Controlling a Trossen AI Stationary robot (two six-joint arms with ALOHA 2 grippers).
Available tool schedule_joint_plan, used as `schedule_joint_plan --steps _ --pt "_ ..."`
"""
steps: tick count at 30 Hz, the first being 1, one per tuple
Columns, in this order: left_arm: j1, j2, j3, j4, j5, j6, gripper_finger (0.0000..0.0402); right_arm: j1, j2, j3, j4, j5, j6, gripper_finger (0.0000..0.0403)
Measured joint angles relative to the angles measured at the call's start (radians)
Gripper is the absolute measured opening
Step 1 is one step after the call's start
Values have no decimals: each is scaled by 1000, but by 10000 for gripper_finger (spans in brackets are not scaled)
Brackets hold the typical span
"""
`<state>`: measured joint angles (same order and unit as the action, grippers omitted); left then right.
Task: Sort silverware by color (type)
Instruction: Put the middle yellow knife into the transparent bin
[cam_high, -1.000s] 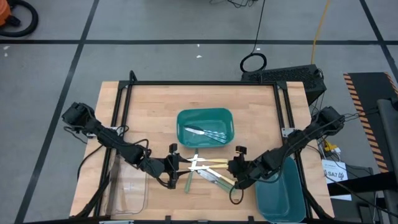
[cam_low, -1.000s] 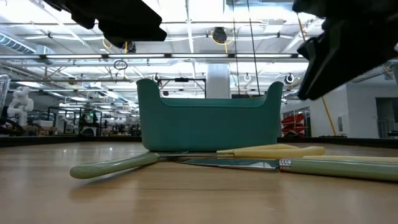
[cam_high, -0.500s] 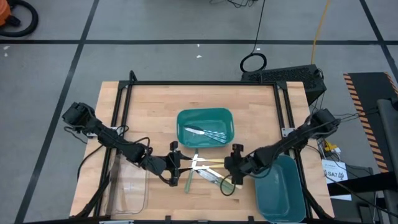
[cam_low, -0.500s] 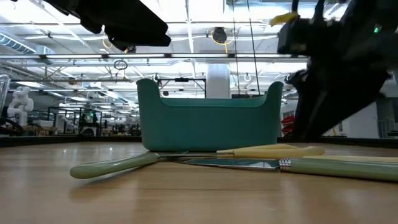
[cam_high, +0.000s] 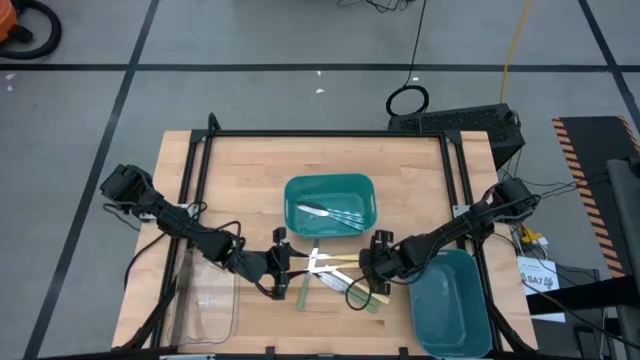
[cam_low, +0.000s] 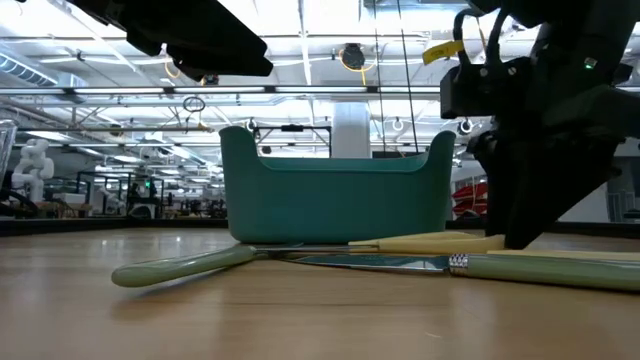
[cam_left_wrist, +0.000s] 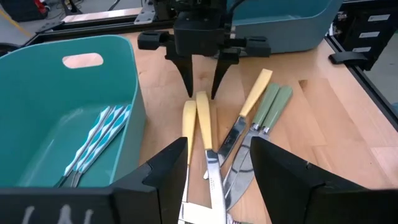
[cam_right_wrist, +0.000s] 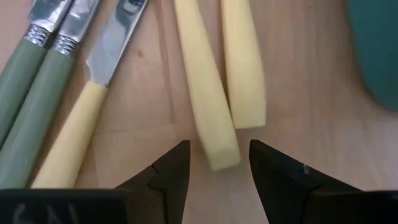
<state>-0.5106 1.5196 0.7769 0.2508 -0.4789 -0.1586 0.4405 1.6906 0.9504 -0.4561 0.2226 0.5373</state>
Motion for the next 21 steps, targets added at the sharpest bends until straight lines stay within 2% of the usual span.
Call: schedule_joint_plan --steps 7,10,15,21 --pt "0 0 0 0 0 2 184 -9 51 5 34 -18 -29 154" --pt "0 0 0 0 0 2 184 -13 63 5 38 -35 -8 134" --pt "0 0 0 0 0 2 184 -14 54 5 39 -69 -3 71" --pt "0 0 0 0 0 3 184 2 50 8 37 -81 2 69"
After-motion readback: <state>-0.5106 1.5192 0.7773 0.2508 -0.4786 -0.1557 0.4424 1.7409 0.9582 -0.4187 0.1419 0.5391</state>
